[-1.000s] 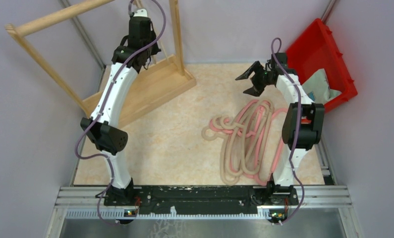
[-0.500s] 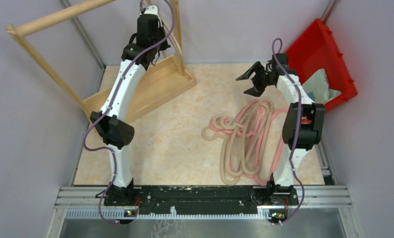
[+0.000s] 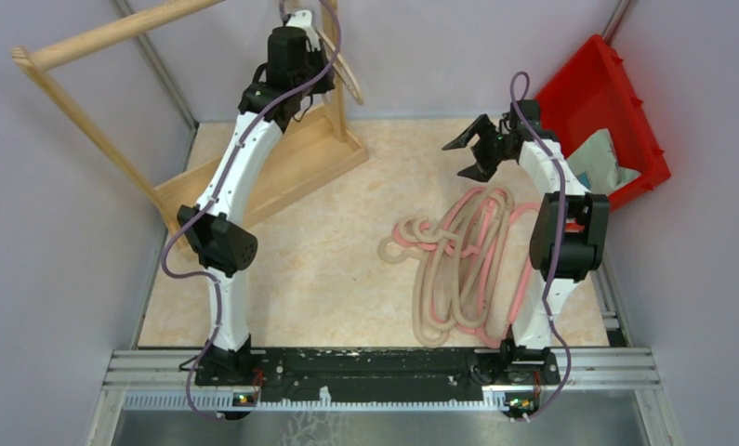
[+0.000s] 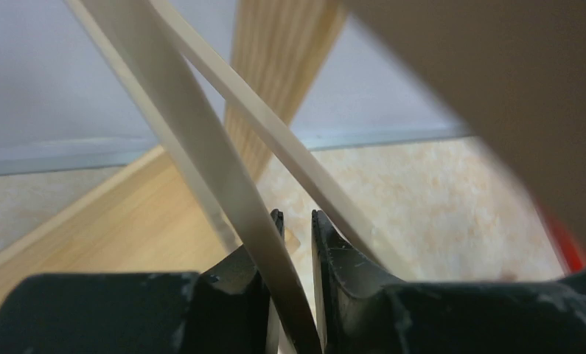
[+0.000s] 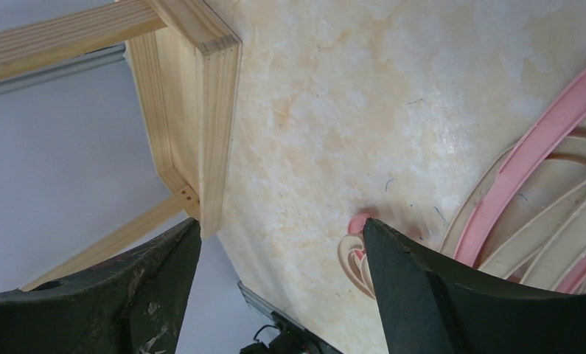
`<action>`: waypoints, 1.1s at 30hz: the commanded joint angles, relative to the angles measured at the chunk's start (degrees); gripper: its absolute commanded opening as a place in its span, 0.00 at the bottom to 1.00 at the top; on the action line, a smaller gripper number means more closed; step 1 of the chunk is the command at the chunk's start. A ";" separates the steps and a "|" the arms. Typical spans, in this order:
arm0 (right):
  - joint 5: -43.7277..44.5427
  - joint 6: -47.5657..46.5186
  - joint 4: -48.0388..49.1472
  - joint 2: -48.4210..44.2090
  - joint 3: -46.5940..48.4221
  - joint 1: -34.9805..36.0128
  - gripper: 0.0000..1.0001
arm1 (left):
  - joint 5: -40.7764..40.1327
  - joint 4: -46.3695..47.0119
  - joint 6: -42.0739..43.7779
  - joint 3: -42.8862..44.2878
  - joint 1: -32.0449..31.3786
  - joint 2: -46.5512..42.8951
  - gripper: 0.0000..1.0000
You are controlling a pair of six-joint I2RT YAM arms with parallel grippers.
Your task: Organize the hangers
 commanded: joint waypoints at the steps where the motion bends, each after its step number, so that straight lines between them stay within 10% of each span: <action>1: -0.42 -0.01 1.26 -3.30 0.14 -0.56 0.81 | 8.38 -7.03 3.27 -1.46 -3.00 1.67 0.27; 15: -0.31 -0.39 1.61 -3.86 -0.70 -0.59 0.82 | 6.25 -2.42 3.87 -7.30 -3.07 -6.42 0.46; 17: -0.39 -0.38 1.62 -3.88 -1.03 -0.53 0.82 | 5.16 -1.84 4.02 -7.94 -3.00 -7.02 0.40; 20: -0.31 -0.38 1.75 -4.22 -1.53 -0.61 0.82 | 3.30 -1.50 4.24 -8.12 -3.00 -7.47 0.01; 33: 0.21 0.19 2.62 -4.95 -3.39 -0.62 0.81 | -6.22 3.66 1.30 -24.03 -3.24 -20.36 0.00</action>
